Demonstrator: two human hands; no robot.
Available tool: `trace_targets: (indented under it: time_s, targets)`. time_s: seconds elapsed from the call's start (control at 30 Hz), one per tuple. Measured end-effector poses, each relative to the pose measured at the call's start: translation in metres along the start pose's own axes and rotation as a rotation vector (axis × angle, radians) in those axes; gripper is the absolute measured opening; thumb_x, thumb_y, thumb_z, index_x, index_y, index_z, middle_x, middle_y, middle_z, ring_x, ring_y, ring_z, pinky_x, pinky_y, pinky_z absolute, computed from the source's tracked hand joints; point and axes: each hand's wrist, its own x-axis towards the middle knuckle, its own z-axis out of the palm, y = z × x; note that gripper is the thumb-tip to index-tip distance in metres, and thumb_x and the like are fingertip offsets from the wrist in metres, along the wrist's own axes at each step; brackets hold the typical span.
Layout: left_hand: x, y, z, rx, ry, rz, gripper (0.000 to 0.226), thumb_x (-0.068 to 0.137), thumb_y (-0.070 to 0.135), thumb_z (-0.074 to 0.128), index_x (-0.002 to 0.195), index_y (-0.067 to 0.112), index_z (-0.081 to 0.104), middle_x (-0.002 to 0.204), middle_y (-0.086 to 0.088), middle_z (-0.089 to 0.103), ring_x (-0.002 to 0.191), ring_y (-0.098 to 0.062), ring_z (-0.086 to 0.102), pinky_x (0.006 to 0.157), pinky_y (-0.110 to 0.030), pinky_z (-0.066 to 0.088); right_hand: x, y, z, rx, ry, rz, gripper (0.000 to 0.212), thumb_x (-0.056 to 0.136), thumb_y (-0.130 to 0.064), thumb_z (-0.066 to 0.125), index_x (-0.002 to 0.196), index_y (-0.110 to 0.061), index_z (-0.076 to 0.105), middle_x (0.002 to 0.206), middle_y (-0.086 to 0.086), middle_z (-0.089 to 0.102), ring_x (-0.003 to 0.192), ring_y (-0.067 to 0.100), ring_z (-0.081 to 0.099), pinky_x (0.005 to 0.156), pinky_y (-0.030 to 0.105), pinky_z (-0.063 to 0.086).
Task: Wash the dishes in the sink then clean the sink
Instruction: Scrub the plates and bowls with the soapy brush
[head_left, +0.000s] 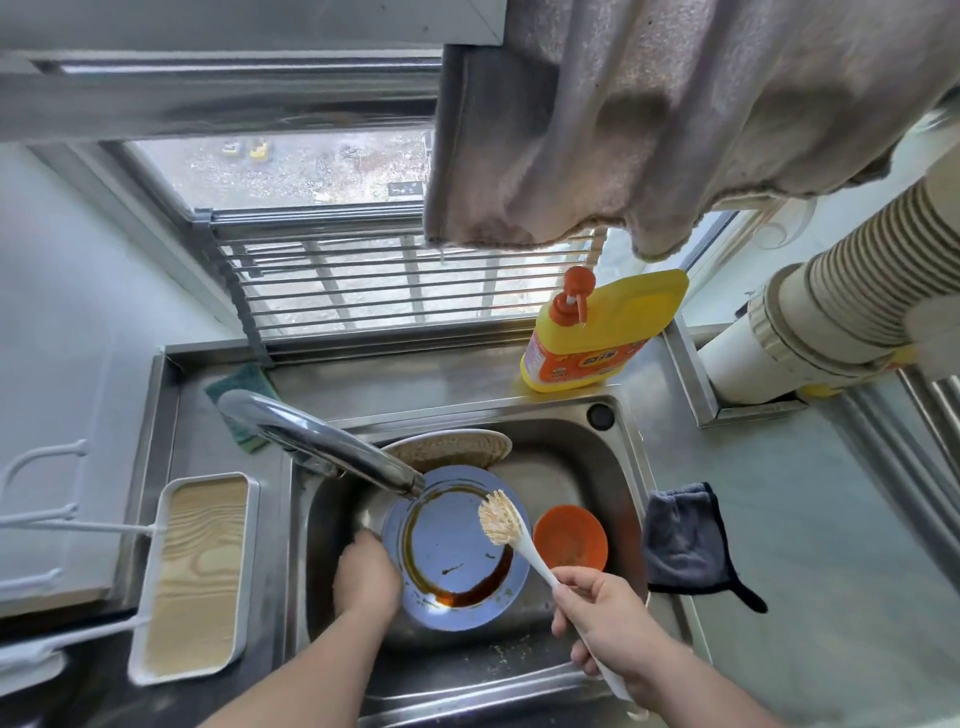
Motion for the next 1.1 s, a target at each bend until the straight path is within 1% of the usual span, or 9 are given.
trace_targets:
  time_s: [0.1, 0.27, 0.4, 0.53, 0.6, 0.77, 0.87, 0.97, 1.1]
  targets:
    - [0.001, 0.005, 0.002, -0.005, -0.026, -0.044, 0.017, 0.106, 0.016, 0.04, 0.101, 0.016, 0.056, 0.096, -0.005, 0.064, 0.078, -0.018, 0.061, 0.067, -0.035, 0.054, 0.002, 0.006, 0.001, 0.006, 0.02, -0.005, 0.019, 0.106, -0.023, 0.057, 0.121, -0.026, 0.069, 0.077, 0.009, 0.07, 0.05, 0.022, 0.054, 0.044, 0.026, 0.042]
    - [0.006, 0.006, -0.001, 0.052, -0.123, -0.037, 0.018, 0.096, 0.026, 0.058, 0.108, 0.014, 0.065, 0.1, -0.006, 0.068, 0.088, -0.027, 0.068, 0.081, -0.041, 0.063, 0.003, 0.013, 0.003, 0.028, 0.029, 0.0, 0.018, 0.106, -0.023, 0.057, 0.121, -0.025, 0.068, 0.076, 0.009, 0.07, 0.048, 0.022, 0.053, 0.044, 0.026, 0.041]
    - [-0.003, 0.017, 0.003, 0.12, -0.172, 0.172, 0.005, 0.095, 0.032, 0.062, 0.098, 0.029, 0.064, 0.099, 0.003, 0.066, 0.086, -0.016, 0.066, 0.079, -0.039, 0.063, 0.003, 0.017, -0.001, 0.039, 0.039, 0.014, 0.019, 0.106, -0.023, 0.058, 0.123, -0.024, 0.067, 0.075, 0.009, 0.07, 0.048, 0.023, 0.053, 0.046, 0.027, 0.042]
    - [-0.005, 0.034, 0.008, 0.132, -0.013, 0.202, 0.036, 0.097, 0.031, 0.061, 0.133, 0.034, 0.056, 0.142, -0.002, 0.047, 0.13, -0.026, 0.048, 0.101, -0.042, 0.052, -0.001, 0.018, -0.003, 0.051, 0.047, -0.01, 0.02, 0.106, -0.02, 0.057, 0.125, -0.021, 0.066, 0.073, 0.009, 0.068, 0.045, 0.022, 0.05, 0.044, 0.025, 0.039]
    - [0.007, 0.037, 0.008, 0.066, 0.017, 0.164, 0.051, 0.098, 0.026, 0.06, 0.147, 0.032, 0.044, 0.153, -0.004, 0.037, 0.14, -0.03, 0.038, 0.11, -0.048, 0.044, -0.004, 0.016, -0.003, 0.048, 0.042, -0.035, 0.02, 0.107, -0.018, 0.056, 0.124, -0.02, 0.066, 0.072, 0.008, 0.068, 0.044, 0.022, 0.05, 0.042, 0.024, 0.038]
    - [0.058, 0.034, 0.024, 0.029, -0.052, 0.09, 0.048, 0.094, 0.035, 0.056, 0.141, 0.027, 0.055, 0.134, 0.001, 0.057, 0.11, -0.022, 0.057, 0.078, -0.027, 0.046, 0.0, 0.018, -0.002, 0.054, 0.032, -0.039, 0.022, 0.107, -0.018, 0.056, 0.127, -0.02, 0.065, 0.074, 0.01, 0.068, 0.045, 0.022, 0.052, 0.042, 0.025, 0.04]
    - [0.071, 0.044, 0.024, 0.132, -0.123, 0.095, 0.053, 0.089, 0.038, 0.051, 0.141, 0.025, 0.055, 0.136, -0.004, 0.06, 0.12, -0.031, 0.061, 0.087, -0.036, 0.048, 0.003, 0.02, 0.0, 0.063, 0.034, -0.024, 0.022, 0.107, -0.019, 0.056, 0.127, -0.02, 0.064, 0.074, 0.01, 0.068, 0.044, 0.022, 0.051, 0.041, 0.025, 0.04]
    - [0.068, 0.062, 0.016, 0.295, -0.22, 0.191, 0.039, 0.095, 0.037, 0.049, 0.133, 0.03, 0.059, 0.131, -0.004, 0.064, 0.118, -0.027, 0.062, 0.083, -0.03, 0.042, 0.005, 0.02, 0.001, 0.058, 0.034, -0.03, 0.02, 0.107, -0.019, 0.055, 0.124, -0.022, 0.066, 0.073, 0.01, 0.067, 0.044, 0.022, 0.051, 0.04, 0.024, 0.038]
    - [0.075, 0.057, 0.027, 0.426, -0.252, 0.265, 0.042, 0.091, 0.044, 0.045, 0.127, 0.033, 0.062, 0.129, 0.0, 0.066, 0.114, -0.025, 0.064, 0.074, -0.022, 0.043, 0.004, 0.019, 0.001, 0.065, 0.039, -0.04, 0.019, 0.106, -0.02, 0.057, 0.12, -0.023, 0.068, 0.073, 0.01, 0.067, 0.044, 0.022, 0.05, 0.04, 0.023, 0.037]
